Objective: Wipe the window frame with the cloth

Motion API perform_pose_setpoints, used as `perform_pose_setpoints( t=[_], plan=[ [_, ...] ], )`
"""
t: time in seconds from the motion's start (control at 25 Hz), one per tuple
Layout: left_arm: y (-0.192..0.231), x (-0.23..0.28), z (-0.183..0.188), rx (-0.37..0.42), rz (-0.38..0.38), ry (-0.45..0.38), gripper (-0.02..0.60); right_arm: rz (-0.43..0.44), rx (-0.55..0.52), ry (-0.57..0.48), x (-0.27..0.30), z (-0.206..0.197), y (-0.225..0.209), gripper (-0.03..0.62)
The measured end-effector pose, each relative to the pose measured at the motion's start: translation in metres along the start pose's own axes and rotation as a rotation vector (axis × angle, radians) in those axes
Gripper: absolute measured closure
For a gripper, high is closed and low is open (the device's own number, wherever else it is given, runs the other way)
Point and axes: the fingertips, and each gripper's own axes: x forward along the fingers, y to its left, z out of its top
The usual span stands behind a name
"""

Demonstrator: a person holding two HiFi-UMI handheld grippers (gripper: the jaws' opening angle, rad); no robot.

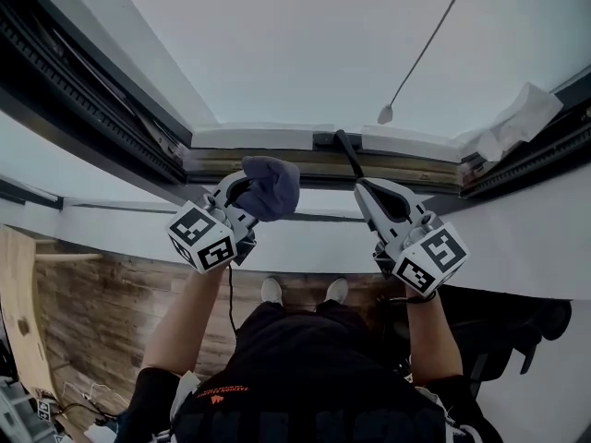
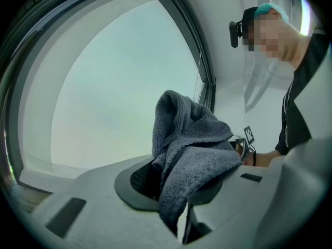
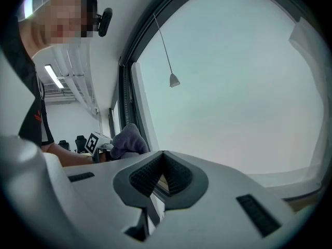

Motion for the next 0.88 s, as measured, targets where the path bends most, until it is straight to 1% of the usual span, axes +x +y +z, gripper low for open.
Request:
perform_pose_setpoints(
  t=[0.12,0.64,0.88],
  plan=[
    [-0.001,-0.003,-0.003,0.009,0.001,0.003,0.489,0.003,-0.002,0.008,0.0,-0.002,0.001,0.591],
    [0.004,-0.006,-0.004,-0.014,0.013,-0.015,0.489,0.022,0.0,0.032,0.009,-0.009,0.003,0.591],
    [0.008,-0.004,-0.002,-0.002,0.014,-0.023,0.489,0.028,-0.006,0.036,0.013,-0.009,0.001,0.591]
  ],
)
